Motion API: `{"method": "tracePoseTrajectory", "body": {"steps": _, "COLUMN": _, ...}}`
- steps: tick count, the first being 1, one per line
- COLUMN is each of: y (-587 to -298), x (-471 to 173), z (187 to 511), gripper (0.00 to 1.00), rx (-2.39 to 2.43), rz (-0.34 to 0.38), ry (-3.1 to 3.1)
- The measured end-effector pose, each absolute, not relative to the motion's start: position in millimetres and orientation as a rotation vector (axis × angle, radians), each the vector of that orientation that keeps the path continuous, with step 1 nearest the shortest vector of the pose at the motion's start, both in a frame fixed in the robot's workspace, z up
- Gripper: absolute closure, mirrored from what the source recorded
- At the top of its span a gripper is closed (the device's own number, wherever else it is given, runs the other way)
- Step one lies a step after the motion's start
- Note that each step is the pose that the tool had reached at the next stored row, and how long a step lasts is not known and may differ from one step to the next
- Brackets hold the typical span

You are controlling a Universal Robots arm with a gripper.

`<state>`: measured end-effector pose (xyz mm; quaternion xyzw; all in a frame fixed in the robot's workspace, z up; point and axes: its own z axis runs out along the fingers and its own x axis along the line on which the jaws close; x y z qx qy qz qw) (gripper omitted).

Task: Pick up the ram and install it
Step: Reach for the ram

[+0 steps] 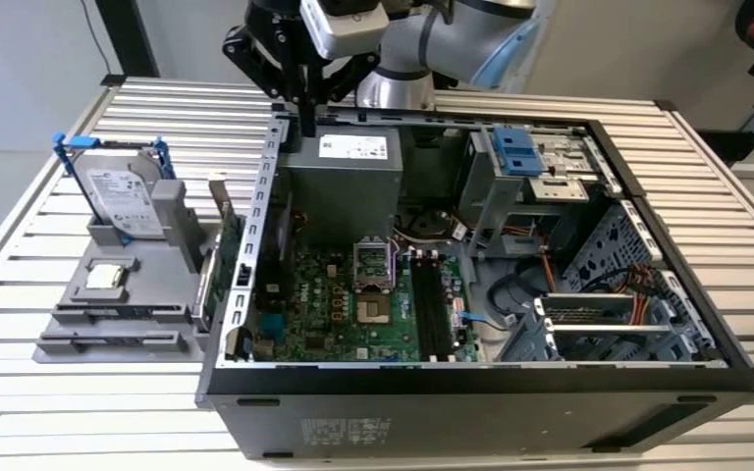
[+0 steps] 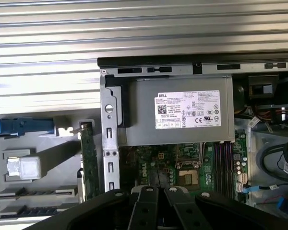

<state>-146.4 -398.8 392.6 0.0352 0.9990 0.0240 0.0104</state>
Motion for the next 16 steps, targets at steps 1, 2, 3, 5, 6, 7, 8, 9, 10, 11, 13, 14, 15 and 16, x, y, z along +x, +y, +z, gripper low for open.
{"method": "tracePoseTrajectory", "body": {"steps": 1, "y": -398.8, "x": -148.1, "z": 392.6, "gripper": 1.00, "rx": 0.110, "rz": 0.075, "ry": 3.118}}
{"method": "tracePoseTrajectory", "body": {"steps": 2, "y": -398.8, "x": -149.9, "z": 392.6, "gripper": 1.00, "rx": 0.110, "rz": 0.075, "ry": 3.118}}
{"method": "tracePoseTrajectory", "body": {"steps": 3, "y": -398.8, "x": -151.7, "z": 392.6, "gripper": 1.00, "rx": 0.110, "rz": 0.075, "ry": 3.118}}
{"method": "tracePoseTrajectory", "body": {"steps": 5, "y": -398.8, "x": -155.6, "z": 392.6, "gripper": 1.00, "rx": 0.110, "rz": 0.075, "ry": 3.118}}
{"method": "tracePoseTrajectory", "body": {"steps": 6, "y": -398.8, "x": -157.5, "z": 392.6, "gripper": 1.00, "rx": 0.110, "rz": 0.075, "ry": 3.118}}
{"method": "tracePoseTrajectory", "body": {"steps": 7, "y": -398.8, "x": -159.3, "z": 392.6, "gripper": 1.00, "rx": 0.110, "rz": 0.075, "ry": 3.118}}
{"method": "tracePoseTrajectory", "body": {"steps": 8, "y": -398.8, "x": -161.1, "z": 392.6, "gripper": 1.00, "rx": 0.110, "rz": 0.075, "ry": 3.118}}
{"method": "tracePoseTrajectory", "body": {"steps": 9, "y": -398.8, "x": -163.0, "z": 392.6, "gripper": 1.00, "rx": 0.110, "rz": 0.075, "ry": 3.118}}
{"method": "tracePoseTrajectory", "body": {"steps": 10, "y": -398.8, "x": -164.9, "z": 392.6, "gripper": 1.00, "rx": 0.110, "rz": 0.075, "ry": 3.118}}
{"method": "tracePoseTrajectory", "body": {"steps": 11, "y": -398.8, "x": -166.8, "z": 392.6, "gripper": 1.00, "rx": 0.110, "rz": 0.075, "ry": 3.118}}
{"method": "tracePoseTrajectory", "body": {"steps": 13, "y": -398.8, "x": -170.1, "z": 392.6, "gripper": 1.00, "rx": 0.110, "rz": 0.075, "ry": 3.118}}
{"method": "tracePoseTrajectory", "body": {"steps": 14, "y": -398.8, "x": -171.7, "z": 392.6, "gripper": 1.00, "rx": 0.110, "rz": 0.075, "ry": 3.118}}
{"method": "tracePoseTrajectory", "body": {"steps": 15, "y": -398.8, "x": -173.6, "z": 392.6, "gripper": 1.00, "rx": 0.110, "rz": 0.075, "ry": 3.118}}
{"method": "tracePoseTrajectory", "body": {"steps": 16, "y": -398.8, "x": -175.6, "z": 392.6, "gripper": 1.00, "rx": 0.110, "rz": 0.075, "ry": 3.118}}
